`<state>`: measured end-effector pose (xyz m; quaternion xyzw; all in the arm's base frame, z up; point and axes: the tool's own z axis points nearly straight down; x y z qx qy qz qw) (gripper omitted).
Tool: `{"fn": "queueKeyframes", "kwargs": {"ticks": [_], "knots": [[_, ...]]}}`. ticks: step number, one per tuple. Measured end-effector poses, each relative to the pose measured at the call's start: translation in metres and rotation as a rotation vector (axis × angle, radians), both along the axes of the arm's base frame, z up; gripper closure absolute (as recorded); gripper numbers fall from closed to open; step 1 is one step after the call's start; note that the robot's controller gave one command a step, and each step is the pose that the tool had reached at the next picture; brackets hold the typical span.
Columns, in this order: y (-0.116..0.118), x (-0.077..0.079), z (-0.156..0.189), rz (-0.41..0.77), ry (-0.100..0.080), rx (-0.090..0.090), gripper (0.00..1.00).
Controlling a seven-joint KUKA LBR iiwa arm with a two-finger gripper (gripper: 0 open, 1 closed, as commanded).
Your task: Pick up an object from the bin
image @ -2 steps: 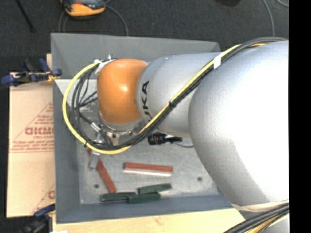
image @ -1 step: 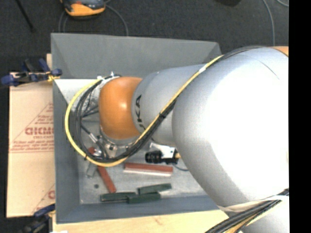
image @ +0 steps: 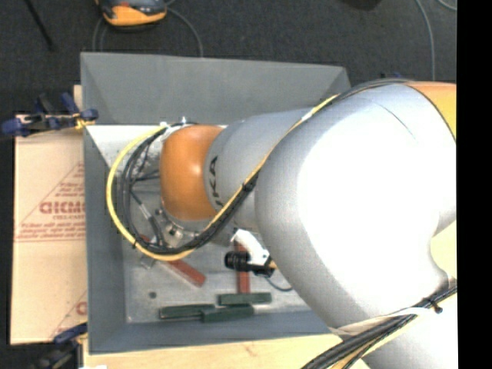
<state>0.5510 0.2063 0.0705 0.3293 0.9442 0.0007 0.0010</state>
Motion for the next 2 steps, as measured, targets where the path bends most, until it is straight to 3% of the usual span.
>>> {"fn": "queueKeyframes", "kwargs": {"ticks": [2], "knots": [[-0.0006, -0.0014, 0.0037, -0.001, 0.005, -0.002, 1.00]]}}
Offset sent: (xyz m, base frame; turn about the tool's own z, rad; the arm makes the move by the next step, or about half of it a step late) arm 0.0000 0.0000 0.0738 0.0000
